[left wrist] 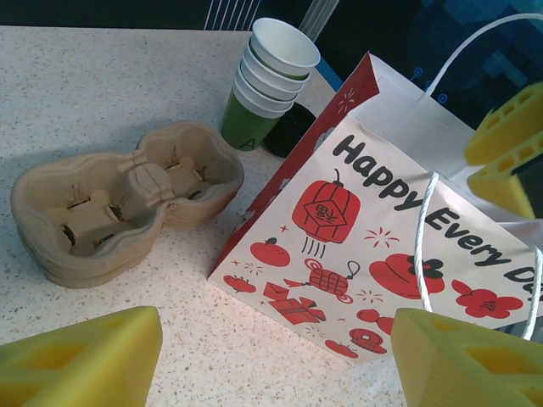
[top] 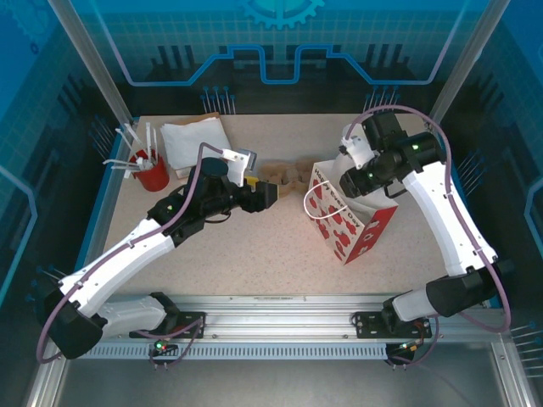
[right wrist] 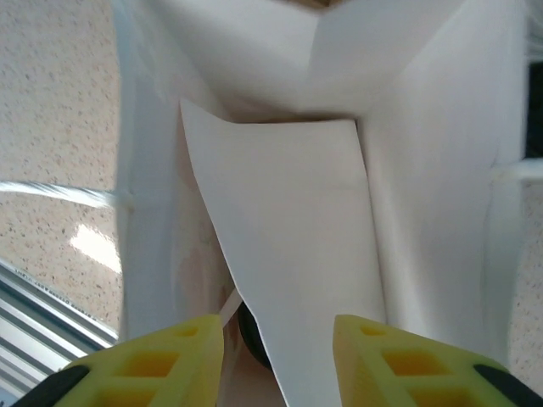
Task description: Pack the takeout coffee
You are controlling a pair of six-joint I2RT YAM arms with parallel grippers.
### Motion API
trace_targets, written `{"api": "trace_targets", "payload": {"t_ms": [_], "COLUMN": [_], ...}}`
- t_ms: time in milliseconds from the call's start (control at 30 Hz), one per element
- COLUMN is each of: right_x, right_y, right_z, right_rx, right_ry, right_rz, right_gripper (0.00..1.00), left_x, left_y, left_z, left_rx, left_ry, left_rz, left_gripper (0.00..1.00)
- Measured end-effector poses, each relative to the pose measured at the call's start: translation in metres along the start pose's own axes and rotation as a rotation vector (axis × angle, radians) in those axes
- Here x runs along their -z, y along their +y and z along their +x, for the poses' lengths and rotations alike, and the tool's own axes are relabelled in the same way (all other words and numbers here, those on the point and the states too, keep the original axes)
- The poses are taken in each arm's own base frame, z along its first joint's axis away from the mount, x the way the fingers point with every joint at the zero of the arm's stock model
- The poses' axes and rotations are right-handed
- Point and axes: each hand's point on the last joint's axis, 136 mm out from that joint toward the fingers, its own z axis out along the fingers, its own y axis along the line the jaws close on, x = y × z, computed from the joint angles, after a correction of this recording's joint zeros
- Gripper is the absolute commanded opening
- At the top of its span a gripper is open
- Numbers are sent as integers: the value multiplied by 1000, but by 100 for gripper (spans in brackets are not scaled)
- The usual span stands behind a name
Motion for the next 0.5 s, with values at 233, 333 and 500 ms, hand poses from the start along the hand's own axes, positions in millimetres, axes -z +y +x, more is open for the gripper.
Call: {"api": "trace_targets", "payload": {"t_ms": [233,333,500], "right_x": [5,39,107], "right_y": [5,7,-21], "right_z": [-9,-25,-26], "right_rx": [-23,-27,-122], "right_ry": [-58,-205,-455], "right_rz": [-26,-23,83], "right_gripper": [53,59,68], "left_x": [3,9,21], "left_y": [5,11,24], "left_z": [-1,-1,-2], "left_rx": [-5,-6,2], "left_ry": [-9,-24,-59], "left_rz": [-32,-59,-106], "left_gripper": [75,78,80]}}
